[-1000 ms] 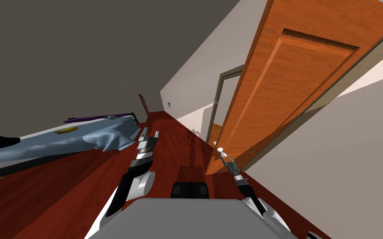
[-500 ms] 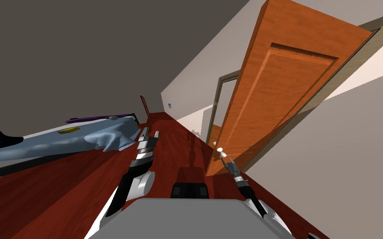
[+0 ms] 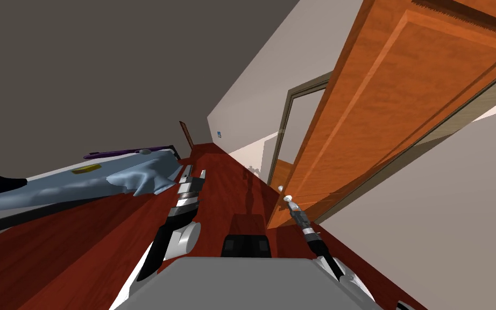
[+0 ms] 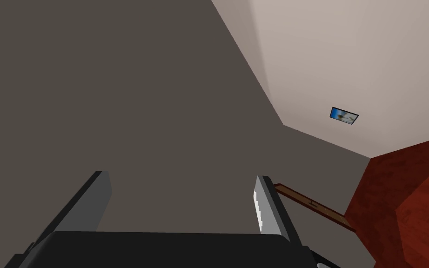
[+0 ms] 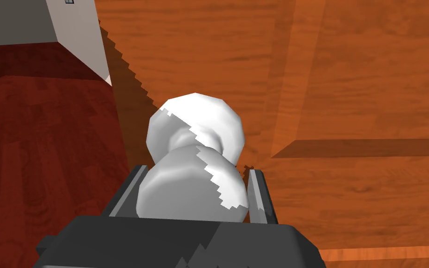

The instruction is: Pull the door open

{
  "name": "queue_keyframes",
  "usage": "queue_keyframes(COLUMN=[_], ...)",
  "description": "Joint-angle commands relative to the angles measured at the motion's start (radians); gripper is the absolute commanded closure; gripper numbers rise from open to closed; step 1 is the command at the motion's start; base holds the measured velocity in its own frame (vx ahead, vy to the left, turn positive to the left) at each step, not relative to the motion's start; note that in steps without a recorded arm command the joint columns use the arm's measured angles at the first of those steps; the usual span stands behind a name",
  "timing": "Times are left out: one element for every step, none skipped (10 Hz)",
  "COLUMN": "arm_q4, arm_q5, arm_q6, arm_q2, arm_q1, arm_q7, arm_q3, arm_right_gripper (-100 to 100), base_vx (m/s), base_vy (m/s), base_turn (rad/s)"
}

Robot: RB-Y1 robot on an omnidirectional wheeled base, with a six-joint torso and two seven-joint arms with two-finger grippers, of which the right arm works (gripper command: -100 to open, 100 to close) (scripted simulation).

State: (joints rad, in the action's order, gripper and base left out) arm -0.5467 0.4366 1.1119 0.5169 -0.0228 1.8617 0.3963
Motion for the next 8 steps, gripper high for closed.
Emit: queue_keyframes(arm_q4=[0.0,0.0,0.0,0.005,0.006,0.008,0.009,0.012], arm_q5=[-0.001,-0.001,-0.001,-0.009,-0.011,-0.018,-0.021,-0.028], arm_q6=[0.002,0.002,0.002,0.021,0.028,0.045,0.053,0.072], arm_q2=[-0.003,-0.003,-0.003,0.008,0.011,0.018,0.021,0.029], arm_q1=[-0.002,-0.002,-0.002,-0.013,-0.016,-0.022,-0.026,-0.034], arm_q7=[0.0,0.0,0.0,0.011,0.015,0.023,0.028,0.037], arm_q3=[0.002,0.002,0.002,0.016,0.02,0.031,0.036,0.048], arm_right_gripper=[100,100,100,100,100,100,100,100], base_vx=[-0.017,-0.012,-0.007,-0.099,-0.148,-0.179,-0.181,-0.162], base_vy=[-0.001,-0.002,-0.001,-0.073,-0.111,-0.134,-0.099,-0.088], base_turn=[-0.003,-0.007,-0.004,0.167,0.151,0.154,0.124,0.132])
